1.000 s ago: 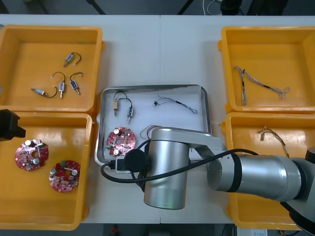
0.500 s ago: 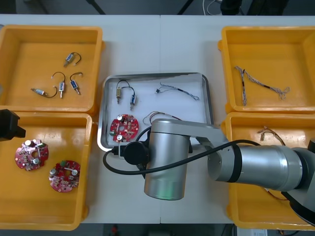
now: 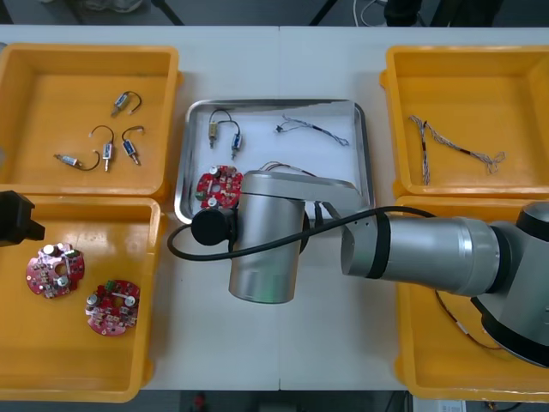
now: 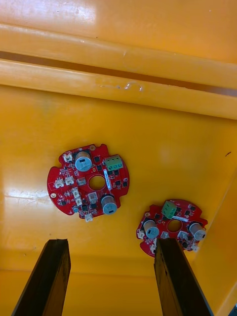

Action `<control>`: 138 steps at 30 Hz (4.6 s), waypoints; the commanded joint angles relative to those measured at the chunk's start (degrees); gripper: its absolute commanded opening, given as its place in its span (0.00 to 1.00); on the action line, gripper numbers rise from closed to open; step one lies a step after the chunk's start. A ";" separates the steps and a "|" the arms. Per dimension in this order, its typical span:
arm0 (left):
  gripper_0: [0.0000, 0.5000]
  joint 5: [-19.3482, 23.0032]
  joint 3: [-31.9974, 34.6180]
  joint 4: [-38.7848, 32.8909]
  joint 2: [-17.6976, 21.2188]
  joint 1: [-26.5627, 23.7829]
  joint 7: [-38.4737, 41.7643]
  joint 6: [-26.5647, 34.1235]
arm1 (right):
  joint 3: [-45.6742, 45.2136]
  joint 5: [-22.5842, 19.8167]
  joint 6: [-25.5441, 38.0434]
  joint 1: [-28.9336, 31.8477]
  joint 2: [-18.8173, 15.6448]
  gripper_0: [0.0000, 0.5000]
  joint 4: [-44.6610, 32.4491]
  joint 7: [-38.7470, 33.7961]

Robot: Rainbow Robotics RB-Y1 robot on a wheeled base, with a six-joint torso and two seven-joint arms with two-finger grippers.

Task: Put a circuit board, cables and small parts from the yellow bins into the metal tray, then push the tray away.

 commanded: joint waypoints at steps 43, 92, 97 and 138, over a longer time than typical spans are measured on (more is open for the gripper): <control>1.00 0.44 1.61 -1.66 2.40 0.84 -4.84 0.38 | -4.16 2.33 -17.57 -14.55 5.71 0.00 28.40 5.12; 1.00 0.44 1.61 -1.66 2.40 0.84 -4.84 0.38 | -49.69 -9.10 18.86 12.44 -1.05 1.00 -18.09 -10.88; 1.00 0.44 1.61 -1.66 2.40 0.84 -4.84 0.38 | -54.26 -11.38 18.86 16.39 -5.45 1.00 -22.05 -16.51; 1.00 0.44 1.61 -1.66 2.40 0.84 -4.84 0.38 | -90.20 -27.82 18.86 52.51 -21.45 1.00 -38.31 -27.05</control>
